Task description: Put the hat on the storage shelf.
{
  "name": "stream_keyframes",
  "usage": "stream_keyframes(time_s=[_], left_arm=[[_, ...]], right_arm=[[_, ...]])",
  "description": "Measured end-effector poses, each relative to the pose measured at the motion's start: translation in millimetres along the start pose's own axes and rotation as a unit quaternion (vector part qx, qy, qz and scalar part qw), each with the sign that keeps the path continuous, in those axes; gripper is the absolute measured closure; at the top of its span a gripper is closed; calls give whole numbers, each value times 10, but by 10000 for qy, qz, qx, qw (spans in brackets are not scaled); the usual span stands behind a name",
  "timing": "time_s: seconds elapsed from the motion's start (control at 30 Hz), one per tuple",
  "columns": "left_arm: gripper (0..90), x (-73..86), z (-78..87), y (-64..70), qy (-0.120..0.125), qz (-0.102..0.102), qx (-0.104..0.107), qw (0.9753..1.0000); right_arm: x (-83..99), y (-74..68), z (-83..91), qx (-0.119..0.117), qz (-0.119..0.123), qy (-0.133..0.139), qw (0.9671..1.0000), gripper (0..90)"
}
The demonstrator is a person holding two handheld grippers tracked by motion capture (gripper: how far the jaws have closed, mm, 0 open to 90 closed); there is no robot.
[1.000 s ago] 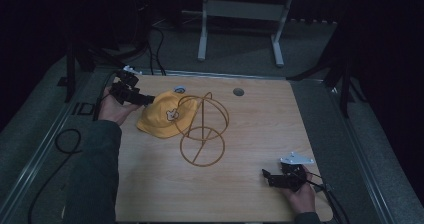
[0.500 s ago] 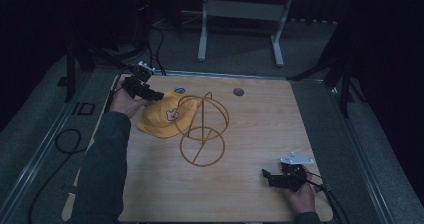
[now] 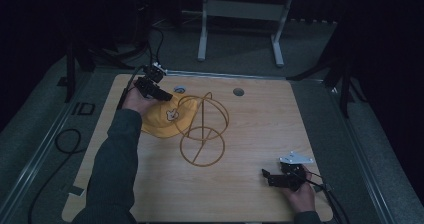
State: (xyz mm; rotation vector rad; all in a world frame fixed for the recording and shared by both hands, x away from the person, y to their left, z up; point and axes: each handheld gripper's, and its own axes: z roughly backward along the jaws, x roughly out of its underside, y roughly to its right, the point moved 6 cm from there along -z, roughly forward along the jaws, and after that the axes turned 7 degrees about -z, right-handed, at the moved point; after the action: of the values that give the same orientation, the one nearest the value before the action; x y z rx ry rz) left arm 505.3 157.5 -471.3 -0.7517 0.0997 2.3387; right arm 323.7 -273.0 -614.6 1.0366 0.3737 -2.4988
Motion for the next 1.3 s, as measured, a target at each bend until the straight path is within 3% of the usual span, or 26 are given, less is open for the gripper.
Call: stream_keyframes(time_s=[0.33,0.47,0.7,1.3], left_arm=[[414,16,-179,8,-217,18,150,9997],[448,26,-226,5,-303,23,102,9995],[534,70,-251,-20,-514,-11,63,9987],[794,103,-214,16,-718,-212,107,9971]], right_arm=[[-1,0,0,2,3,-11,10000,135],[-1,0,0,5,4,-11,10000,136],[0,0,0,6,4,-12,10000,136],[4,-5,5,4,16,-8,10000,136]])
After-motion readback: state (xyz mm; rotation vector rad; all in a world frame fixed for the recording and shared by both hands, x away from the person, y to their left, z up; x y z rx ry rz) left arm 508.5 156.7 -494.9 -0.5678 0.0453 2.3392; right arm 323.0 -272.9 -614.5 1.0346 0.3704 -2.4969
